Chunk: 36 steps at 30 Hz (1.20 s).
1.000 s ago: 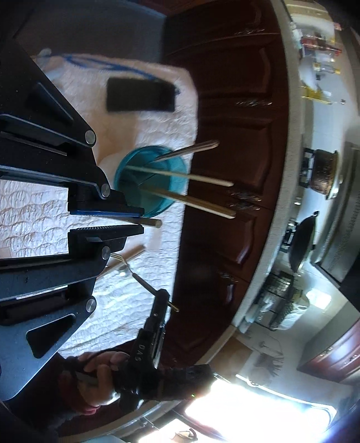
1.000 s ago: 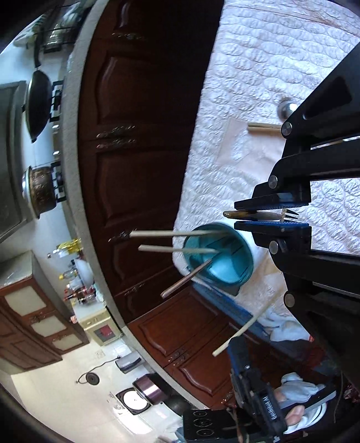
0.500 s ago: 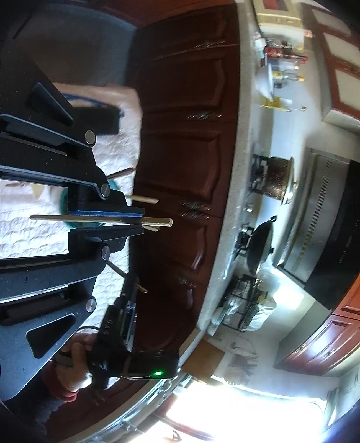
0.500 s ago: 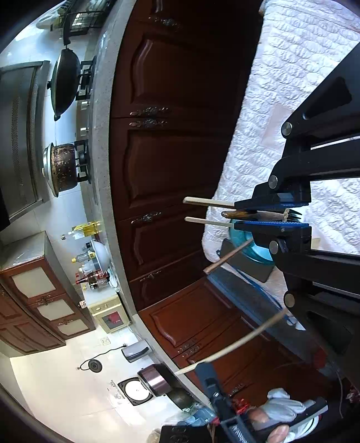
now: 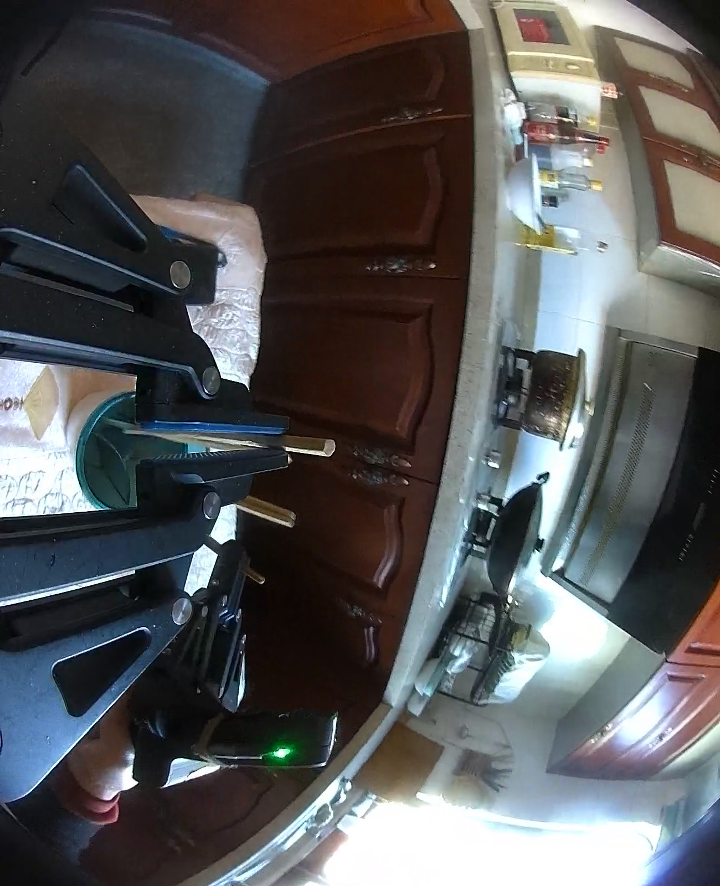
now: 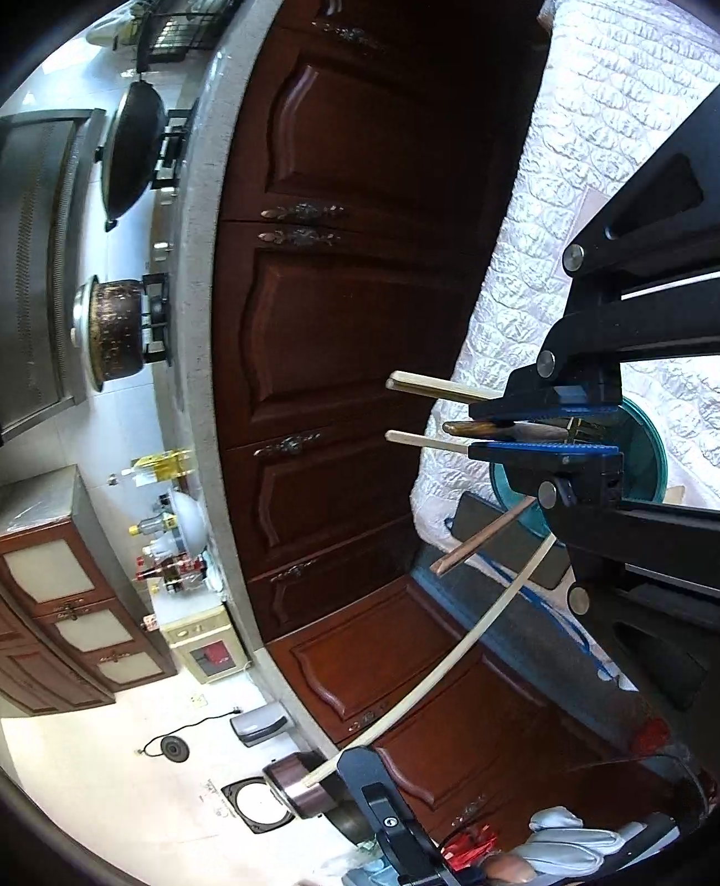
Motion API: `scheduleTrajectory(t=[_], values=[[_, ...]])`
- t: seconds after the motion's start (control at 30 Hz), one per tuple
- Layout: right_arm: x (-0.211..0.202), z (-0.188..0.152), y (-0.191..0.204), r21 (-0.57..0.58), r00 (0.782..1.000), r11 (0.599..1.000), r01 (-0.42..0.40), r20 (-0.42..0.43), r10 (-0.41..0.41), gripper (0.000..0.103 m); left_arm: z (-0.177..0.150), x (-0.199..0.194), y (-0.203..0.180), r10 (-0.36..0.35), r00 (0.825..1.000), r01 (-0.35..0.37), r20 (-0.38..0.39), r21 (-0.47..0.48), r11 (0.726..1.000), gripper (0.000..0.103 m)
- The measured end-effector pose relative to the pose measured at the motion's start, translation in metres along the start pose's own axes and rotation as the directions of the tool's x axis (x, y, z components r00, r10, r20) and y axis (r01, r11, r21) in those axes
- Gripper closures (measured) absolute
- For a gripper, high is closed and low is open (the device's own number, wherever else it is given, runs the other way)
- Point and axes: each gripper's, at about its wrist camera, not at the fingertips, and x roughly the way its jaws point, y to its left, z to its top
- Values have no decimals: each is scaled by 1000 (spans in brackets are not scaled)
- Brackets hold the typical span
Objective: Organize utensils
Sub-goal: 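Carry the fork and chopstick over the floral cup and lower them in, then open both grippers to release the fork and chopstick into the cup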
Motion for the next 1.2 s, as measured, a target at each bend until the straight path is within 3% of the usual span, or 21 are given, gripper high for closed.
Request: scheduleTrajectory(t=[0.5, 1.0, 1.07, 1.1, 1.17, 1.2], values=[[60, -27, -5, 29, 991, 1000, -3, -135, 7, 97, -45, 58, 5, 54, 992, -59, -111, -46, 997, 99], [86, -51, -8, 40, 970, 999, -32, -238, 40, 97, -59, 70, 8, 101, 985, -110, -136, -61, 992, 98], [81, -51, -9, 40, 971, 999, -35, -233, 43, 96, -60, 68, 7, 113, 985, -120, -129, -49, 992, 94], [78, -51, -9, 38, 973, 999, -36, -229, 44, 94, -60, 67, 5, 119, 985, -125, -125, -42, 991, 86], [73, -51, -8, 38, 975, 999, -38, -217, 46, 83, -61, 65, 4, 123, 985, -128, -121, -36, 991, 69], [68, -51, -8, 45, 978, 998, -39, -204, 47, 71, -61, 62, 3, 120, 986, -125, -116, -38, 991, 62]])
